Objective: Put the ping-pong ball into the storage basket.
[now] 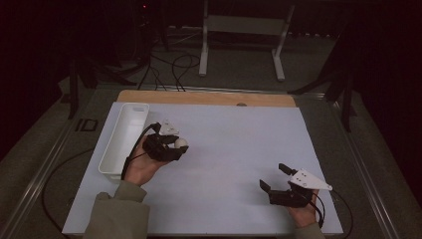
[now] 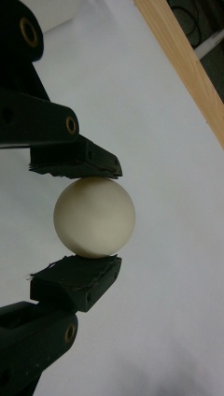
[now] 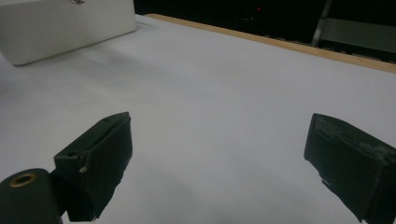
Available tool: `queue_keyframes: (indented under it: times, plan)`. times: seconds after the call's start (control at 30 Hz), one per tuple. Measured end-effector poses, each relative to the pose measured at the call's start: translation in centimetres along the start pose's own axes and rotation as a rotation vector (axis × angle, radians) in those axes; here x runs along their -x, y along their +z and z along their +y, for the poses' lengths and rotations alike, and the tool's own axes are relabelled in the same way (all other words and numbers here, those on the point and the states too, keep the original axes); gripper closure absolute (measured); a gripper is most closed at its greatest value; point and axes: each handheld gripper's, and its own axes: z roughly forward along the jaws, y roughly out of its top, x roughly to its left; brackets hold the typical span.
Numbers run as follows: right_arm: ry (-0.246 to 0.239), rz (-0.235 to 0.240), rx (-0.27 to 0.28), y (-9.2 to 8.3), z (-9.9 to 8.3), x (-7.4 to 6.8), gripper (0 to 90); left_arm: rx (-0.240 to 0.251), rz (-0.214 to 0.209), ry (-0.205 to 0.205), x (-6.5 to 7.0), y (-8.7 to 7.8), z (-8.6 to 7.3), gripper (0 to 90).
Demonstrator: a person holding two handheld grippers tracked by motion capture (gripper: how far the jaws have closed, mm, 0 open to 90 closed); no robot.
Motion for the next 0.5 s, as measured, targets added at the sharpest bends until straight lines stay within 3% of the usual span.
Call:
queue_keyframes:
  times: [0.5]
  plan:
    - [0.0, 0.0, -0.002, 0.02, 0.0, -0.01, 7.4, -0.003, 0.007, 0.001, -0.41, -0.54, -0.17, 51.4]
